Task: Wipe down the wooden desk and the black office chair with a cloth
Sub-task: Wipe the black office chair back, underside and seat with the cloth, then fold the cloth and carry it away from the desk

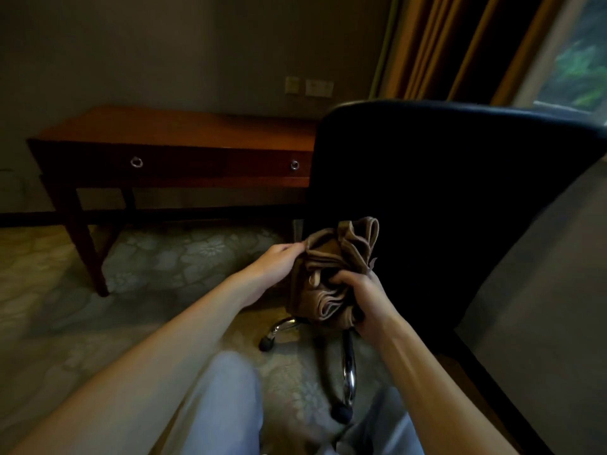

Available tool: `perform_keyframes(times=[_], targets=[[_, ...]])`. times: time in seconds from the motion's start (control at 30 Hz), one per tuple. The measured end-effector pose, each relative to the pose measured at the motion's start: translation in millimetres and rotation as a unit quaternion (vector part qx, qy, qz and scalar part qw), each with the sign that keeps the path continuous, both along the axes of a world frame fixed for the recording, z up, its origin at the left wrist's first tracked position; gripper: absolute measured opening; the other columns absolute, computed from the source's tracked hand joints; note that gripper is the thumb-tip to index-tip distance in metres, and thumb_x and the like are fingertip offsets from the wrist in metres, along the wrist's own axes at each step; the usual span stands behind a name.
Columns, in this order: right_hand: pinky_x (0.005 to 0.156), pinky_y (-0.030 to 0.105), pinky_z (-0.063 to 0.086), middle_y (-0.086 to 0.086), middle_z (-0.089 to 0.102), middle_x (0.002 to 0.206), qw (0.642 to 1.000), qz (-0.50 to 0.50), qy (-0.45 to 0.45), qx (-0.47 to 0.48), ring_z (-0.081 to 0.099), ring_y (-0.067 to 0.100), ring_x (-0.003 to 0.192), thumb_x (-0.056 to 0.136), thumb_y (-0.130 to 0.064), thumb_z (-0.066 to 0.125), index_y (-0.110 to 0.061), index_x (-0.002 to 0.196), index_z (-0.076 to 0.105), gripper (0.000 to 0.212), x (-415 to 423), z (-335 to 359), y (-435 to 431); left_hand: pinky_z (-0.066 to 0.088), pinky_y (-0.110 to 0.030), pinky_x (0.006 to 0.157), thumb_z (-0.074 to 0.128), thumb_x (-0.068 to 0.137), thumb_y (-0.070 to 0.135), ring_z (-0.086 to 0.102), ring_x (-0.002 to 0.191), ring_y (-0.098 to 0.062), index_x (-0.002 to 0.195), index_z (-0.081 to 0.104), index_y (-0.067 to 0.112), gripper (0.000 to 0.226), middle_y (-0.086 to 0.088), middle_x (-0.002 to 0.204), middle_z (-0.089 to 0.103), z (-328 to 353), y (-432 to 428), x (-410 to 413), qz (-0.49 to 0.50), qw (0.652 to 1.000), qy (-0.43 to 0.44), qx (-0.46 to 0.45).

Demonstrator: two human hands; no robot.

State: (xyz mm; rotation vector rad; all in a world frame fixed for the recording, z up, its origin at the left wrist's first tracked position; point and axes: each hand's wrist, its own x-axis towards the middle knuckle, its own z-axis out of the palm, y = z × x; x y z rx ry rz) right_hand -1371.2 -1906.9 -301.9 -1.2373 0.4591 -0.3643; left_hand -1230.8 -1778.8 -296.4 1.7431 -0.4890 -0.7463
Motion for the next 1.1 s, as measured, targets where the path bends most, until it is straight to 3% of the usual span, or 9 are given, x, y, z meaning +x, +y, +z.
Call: perform_keyframes(times=[0.13,0.3,0.37,0.43,0.5,0.57,0.7,0.87,1.1], targets=[[0.063,0.036,0.059,0.022,0.072,0.09,0.998,0.029,0.03,0.038,0.071,0.033,0.075,0.082,0.011,0.051,0.002,0.113,0.065,0.036,4,-1,18,0.05,-0.046,0.105,0.055,0.077,0.083,0.069,0.115,-0.018,0.121,0.075,0.041,0.063,0.008,0.116,0.077,1,28,2,-0.003,0.996,0.081,-0.023],[0.061,0.035,0.059,0.02,0.072,0.086,0.984,0.107,0.089,0.108,0.071,0.032,0.07,0.076,-0.003,0.05,0.003,0.109,0.066,0.037,37,2,34,0.049,-0.043,0.109,0.072,0.058,0.085,0.071,0.116,-0.021,0.115,0.08,0.03,0.079,-0.001,0.118,0.077,-10,55,28,0.047,0.987,0.146,-0.053],[0.06,0.035,0.061,0.019,0.075,0.088,0.978,0.123,0.098,0.139,0.074,0.03,0.071,0.076,-0.009,0.052,0.0,0.103,0.069,0.033,58,2,40,0.048,-0.042,0.11,0.071,0.064,0.075,0.07,0.117,-0.022,0.12,0.077,0.023,0.077,-0.003,0.118,0.077,-15,63,43,0.073,0.982,0.163,-0.063],[0.076,0.041,0.063,0.02,0.076,0.099,0.976,0.122,0.102,0.149,0.075,0.032,0.085,0.089,-0.013,0.053,-0.002,0.11,0.07,0.029,82,-2,47,0.051,-0.041,0.108,0.066,0.087,0.057,0.071,0.114,-0.023,0.123,0.075,0.016,0.055,-0.009,0.119,0.076,-25,71,61,0.101,0.975,0.178,-0.08],[0.099,0.049,0.055,0.022,0.074,0.112,0.978,0.119,0.114,0.128,0.07,0.038,0.106,0.095,-0.013,0.057,-0.003,0.122,0.068,0.031,111,-9,52,0.058,-0.038,0.096,0.059,0.101,0.039,0.074,0.108,-0.023,0.124,0.072,0.01,0.039,-0.013,0.117,0.076,-37,77,83,0.121,0.969,0.196,-0.093],[0.107,0.052,0.049,0.02,0.073,0.117,0.978,0.121,0.123,0.115,0.068,0.037,0.113,0.095,-0.014,0.063,-0.007,0.127,0.067,0.033,139,-21,56,0.062,-0.033,0.08,0.06,0.102,0.031,0.076,0.1,-0.021,0.122,0.072,0.011,0.031,-0.013,0.113,0.077,-50,80,104,0.148,0.957,0.22,-0.115],[0.104,0.046,0.052,0.008,0.076,0.115,0.971,0.135,0.168,0.099,0.072,0.025,0.108,0.092,-0.026,0.074,-0.015,0.127,0.069,0.037,201,-46,58,0.06,-0.026,0.063,0.072,0.092,0.036,0.078,0.093,-0.02,0.108,0.079,0.017,0.026,-0.01,0.106,0.079,-82,78,153,0.227,0.94,0.228,-0.11],[0.093,0.039,0.059,0.005,0.078,0.107,0.959,0.097,0.246,0.103,0.074,0.022,0.099,0.096,-0.024,0.069,-0.015,0.125,0.068,0.03,262,-48,67,0.061,-0.025,0.059,0.075,0.085,0.052,0.078,0.091,-0.018,0.113,0.076,0.024,0.04,-0.004,0.103,0.08,-106,81,197,0.283,0.918,0.261,-0.094],[0.088,0.031,0.06,0.002,0.075,0.111,0.955,0.099,0.27,0.073,0.073,0.017,0.099,0.098,-0.024,0.064,-0.021,0.127,0.064,0.029,309,51,91,0.057,-0.035,0.069,0.077,0.073,0.06,0.078,0.088,-0.016,0.111,0.077,0.026,0.05,-0.001,0.102,0.08,-13,101,245,0.288,0.914,0.279,-0.069]])
